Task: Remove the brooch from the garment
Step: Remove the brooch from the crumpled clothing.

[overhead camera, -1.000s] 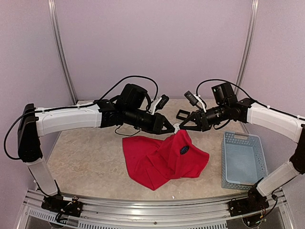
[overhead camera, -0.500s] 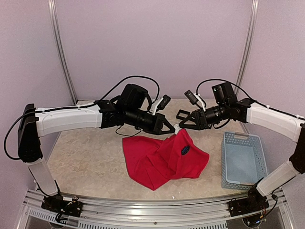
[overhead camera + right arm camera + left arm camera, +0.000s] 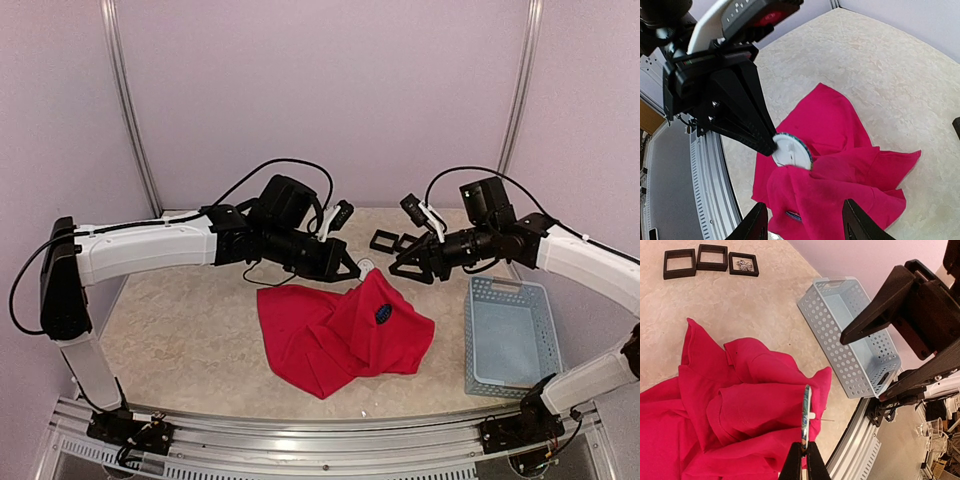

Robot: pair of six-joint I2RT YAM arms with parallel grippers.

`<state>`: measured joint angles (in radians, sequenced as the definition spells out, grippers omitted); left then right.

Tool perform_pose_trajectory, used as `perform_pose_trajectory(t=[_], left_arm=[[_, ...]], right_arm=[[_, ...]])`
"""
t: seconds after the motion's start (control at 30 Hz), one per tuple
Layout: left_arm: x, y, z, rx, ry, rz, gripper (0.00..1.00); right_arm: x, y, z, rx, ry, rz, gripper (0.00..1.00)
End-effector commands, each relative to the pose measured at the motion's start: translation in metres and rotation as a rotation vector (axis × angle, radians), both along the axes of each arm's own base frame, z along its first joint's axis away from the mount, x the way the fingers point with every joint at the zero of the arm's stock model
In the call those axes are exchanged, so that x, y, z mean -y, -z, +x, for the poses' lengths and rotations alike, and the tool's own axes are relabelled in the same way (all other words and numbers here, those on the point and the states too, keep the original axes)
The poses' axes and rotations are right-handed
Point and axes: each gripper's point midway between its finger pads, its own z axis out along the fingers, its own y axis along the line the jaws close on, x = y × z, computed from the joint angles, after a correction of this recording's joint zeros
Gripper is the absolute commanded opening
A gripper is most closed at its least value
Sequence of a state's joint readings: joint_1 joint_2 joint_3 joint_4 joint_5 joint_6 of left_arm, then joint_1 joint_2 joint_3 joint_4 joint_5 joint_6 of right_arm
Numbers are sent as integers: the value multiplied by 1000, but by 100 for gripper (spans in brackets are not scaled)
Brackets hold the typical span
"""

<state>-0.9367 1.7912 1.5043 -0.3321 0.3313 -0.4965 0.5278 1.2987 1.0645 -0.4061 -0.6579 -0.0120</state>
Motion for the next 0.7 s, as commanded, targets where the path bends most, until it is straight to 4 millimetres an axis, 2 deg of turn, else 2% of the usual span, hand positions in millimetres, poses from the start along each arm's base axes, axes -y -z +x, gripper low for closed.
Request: perform_pose_trajectory(t=[0.0, 0.3, 0.53, 0.67], left_arm=[[3, 6, 5, -8, -28, 28, 0], [3, 5, 5, 0, -34, 27, 0], [5, 6, 1, 3, -16, 30, 0], [5, 8, 0, 0, -13, 34, 0]], right_arm=[[8, 35, -10, -9, 1, -135, 52], [-11, 58, -16, -16, -41, -173, 50], [-17, 67, -5, -1, -7, -178, 44], [-21, 72, -2, -9, -13, -180, 37]])
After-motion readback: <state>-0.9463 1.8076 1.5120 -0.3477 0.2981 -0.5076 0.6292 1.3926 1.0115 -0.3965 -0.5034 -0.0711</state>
